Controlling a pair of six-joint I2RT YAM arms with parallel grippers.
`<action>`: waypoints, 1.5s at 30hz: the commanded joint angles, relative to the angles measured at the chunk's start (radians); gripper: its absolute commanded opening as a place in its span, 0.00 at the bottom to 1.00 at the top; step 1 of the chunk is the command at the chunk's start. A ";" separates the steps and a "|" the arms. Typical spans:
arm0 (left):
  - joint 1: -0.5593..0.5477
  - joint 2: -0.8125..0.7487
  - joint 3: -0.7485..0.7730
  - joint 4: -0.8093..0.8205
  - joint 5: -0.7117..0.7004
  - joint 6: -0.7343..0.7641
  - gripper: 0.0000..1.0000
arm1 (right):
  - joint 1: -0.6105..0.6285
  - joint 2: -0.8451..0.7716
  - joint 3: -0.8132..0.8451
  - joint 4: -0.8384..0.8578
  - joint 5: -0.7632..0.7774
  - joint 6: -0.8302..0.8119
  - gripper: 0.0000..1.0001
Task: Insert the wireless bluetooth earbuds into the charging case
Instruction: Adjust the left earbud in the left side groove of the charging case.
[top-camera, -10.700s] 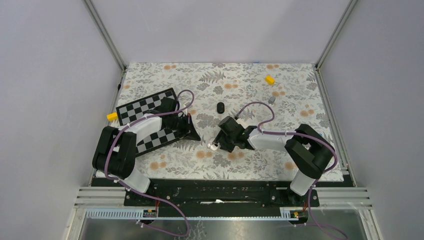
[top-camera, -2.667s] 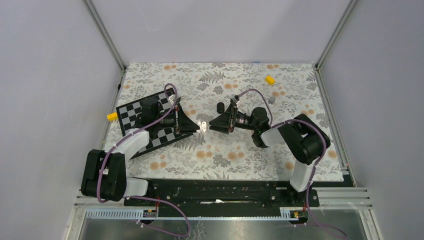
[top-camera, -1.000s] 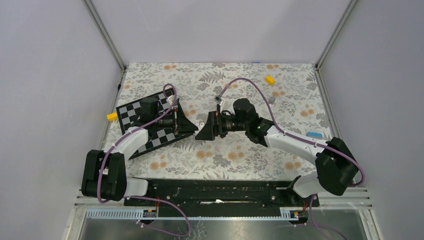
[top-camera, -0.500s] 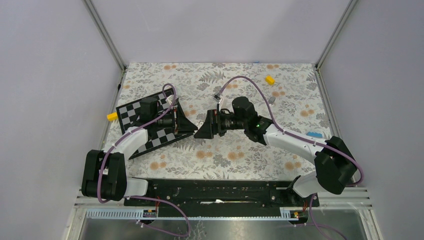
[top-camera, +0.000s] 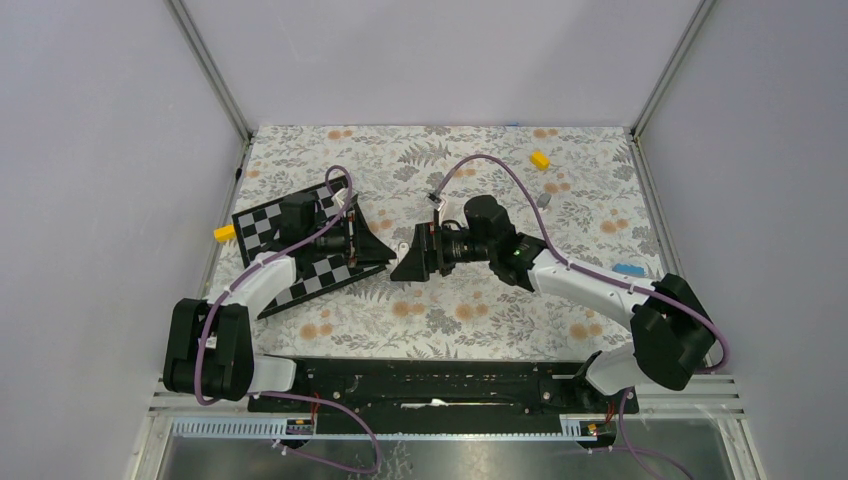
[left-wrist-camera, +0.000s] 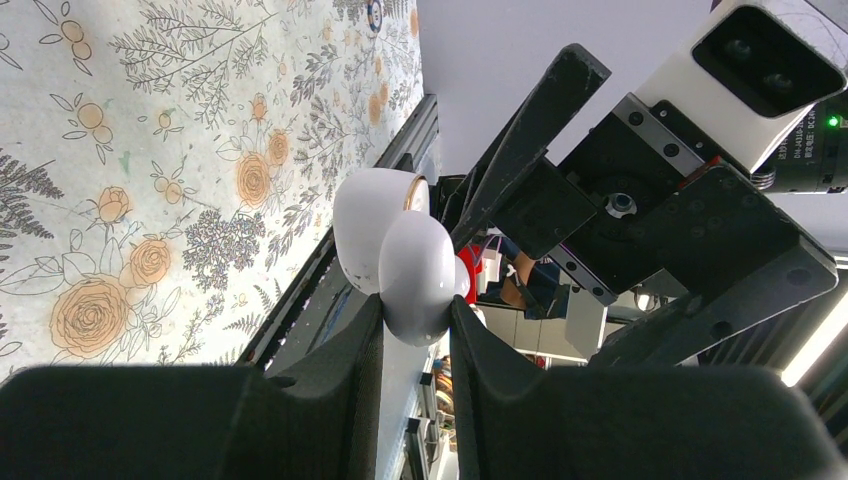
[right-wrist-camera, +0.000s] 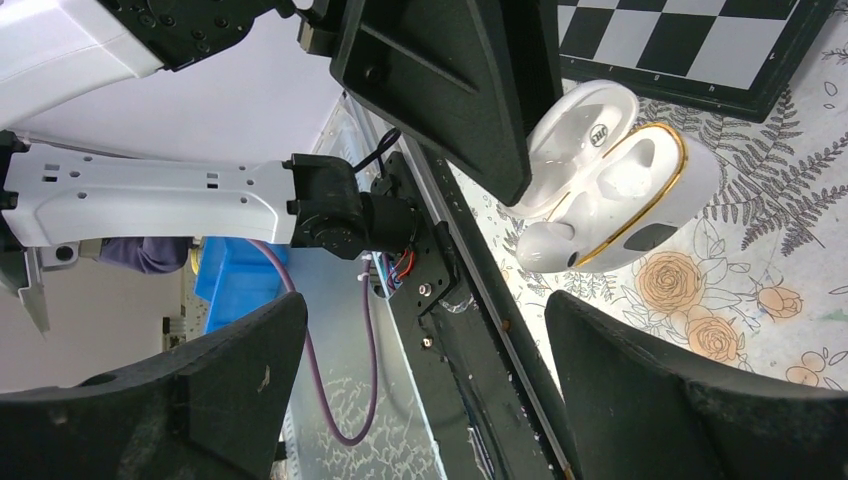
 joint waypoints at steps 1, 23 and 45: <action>0.004 -0.001 0.033 0.016 -0.005 0.016 0.00 | 0.013 -0.039 0.025 0.014 -0.028 -0.024 0.95; 0.003 0.000 0.028 0.016 -0.006 0.017 0.00 | 0.013 0.012 0.101 0.039 -0.039 -0.022 0.95; 0.004 -0.016 0.027 0.001 0.001 0.027 0.00 | 0.012 0.013 0.105 -0.032 0.095 -0.068 0.96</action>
